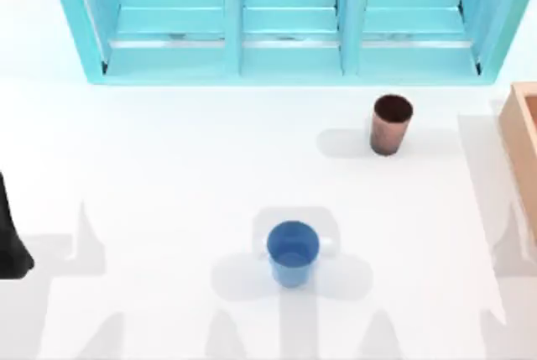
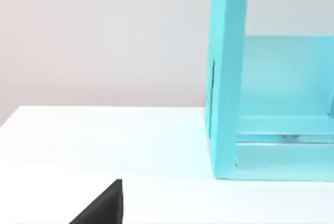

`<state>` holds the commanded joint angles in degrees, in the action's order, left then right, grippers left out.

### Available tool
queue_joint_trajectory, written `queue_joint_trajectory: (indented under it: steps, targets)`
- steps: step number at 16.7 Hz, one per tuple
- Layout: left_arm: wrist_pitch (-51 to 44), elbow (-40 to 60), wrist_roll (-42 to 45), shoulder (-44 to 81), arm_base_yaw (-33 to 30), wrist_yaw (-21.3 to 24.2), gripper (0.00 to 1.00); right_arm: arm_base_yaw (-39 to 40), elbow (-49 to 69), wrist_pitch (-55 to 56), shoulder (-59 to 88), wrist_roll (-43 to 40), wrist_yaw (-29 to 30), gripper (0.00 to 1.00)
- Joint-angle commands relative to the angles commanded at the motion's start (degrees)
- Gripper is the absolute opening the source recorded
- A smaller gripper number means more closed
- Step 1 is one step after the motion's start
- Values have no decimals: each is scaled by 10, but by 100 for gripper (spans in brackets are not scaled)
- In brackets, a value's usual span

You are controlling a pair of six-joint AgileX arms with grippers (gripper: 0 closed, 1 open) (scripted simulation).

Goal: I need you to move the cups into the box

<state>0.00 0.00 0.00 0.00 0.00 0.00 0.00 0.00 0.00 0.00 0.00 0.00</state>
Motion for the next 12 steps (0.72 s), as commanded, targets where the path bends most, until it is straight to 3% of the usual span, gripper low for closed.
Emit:
queue_joint_trajectory:
  steps: [6,12]
  targets:
    - [0,0,0,0,0,0,100,48,59,-46,59,41,2,100]
    - [0,0,0,0,0,0,100,204,298,-222,322,181,6,100]
